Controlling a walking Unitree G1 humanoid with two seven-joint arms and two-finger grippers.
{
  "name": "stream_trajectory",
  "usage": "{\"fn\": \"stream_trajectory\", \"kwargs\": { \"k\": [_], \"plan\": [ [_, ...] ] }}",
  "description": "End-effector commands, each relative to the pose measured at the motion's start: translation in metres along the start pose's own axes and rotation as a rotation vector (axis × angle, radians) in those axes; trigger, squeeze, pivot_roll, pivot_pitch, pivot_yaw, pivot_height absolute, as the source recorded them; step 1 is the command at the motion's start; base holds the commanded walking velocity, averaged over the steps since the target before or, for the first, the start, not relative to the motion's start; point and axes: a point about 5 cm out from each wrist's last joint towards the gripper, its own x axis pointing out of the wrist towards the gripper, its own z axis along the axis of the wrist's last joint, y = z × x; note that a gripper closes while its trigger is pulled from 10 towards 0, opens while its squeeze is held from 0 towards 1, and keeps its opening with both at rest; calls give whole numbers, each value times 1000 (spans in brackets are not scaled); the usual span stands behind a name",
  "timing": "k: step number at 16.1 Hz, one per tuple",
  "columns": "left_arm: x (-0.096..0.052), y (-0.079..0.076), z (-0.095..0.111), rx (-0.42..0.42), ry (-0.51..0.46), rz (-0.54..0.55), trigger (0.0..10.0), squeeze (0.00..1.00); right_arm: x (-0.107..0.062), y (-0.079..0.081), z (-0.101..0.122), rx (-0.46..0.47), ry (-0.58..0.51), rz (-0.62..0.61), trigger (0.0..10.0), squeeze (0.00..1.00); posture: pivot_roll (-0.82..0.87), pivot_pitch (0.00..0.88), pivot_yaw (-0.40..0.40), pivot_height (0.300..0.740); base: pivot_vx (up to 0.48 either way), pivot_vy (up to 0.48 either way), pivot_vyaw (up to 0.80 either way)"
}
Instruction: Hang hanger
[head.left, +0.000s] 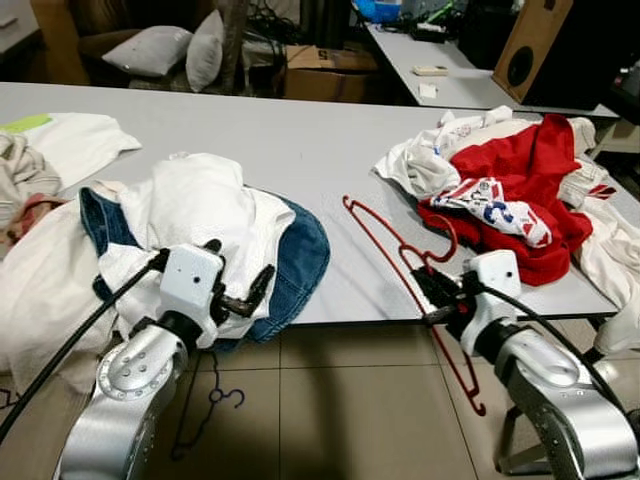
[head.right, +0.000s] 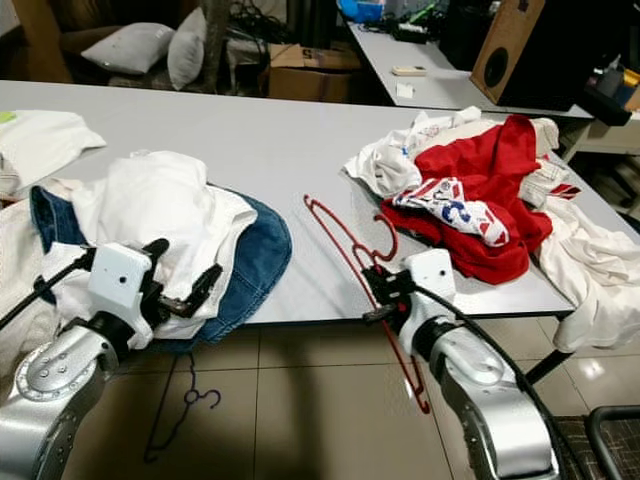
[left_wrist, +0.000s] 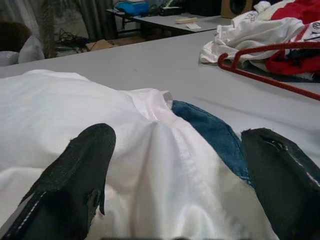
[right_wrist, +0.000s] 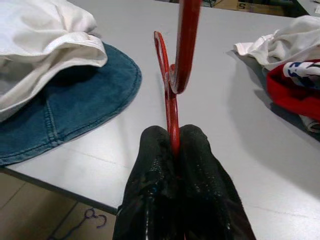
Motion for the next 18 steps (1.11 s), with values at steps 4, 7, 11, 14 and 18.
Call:
{"fn": "stream_trajectory", "kwargs": {
  "k": [4, 7, 11, 14, 18],
  "plan": [
    [-6, -12, 8, -73, -46, -164, 10000, 0, 3, 1, 4, -5, -18, 19, 10000, 0, 21, 0, -91, 740, 0, 0, 0],
    [-2, -2, -7, 13, 51, -110, 10000, 0, 7, 3, 5, -10, -29, 21, 10000, 0, 19, 0, -77, 740, 0, 0, 0],
    [5, 0, -13, 56, 76, -139, 10000, 0, 6, 3, 5, -24, -39, 12, 10000, 0, 1, 0, -54, 740, 0, 0, 0],
    [6, -8, -17, 65, 83, -203, 8471, 0, 7, 5, 5, -29, -42, 5, 10000, 0, -6, 0, -41, 740, 0, 0, 0],
    [7, -3, -18, 134, 113, -199, 0, 0, 8, 5, 4, -31, -43, -1, 10000, 0, 4, 0, -37, 740, 0, 0, 0]
  ]
}}
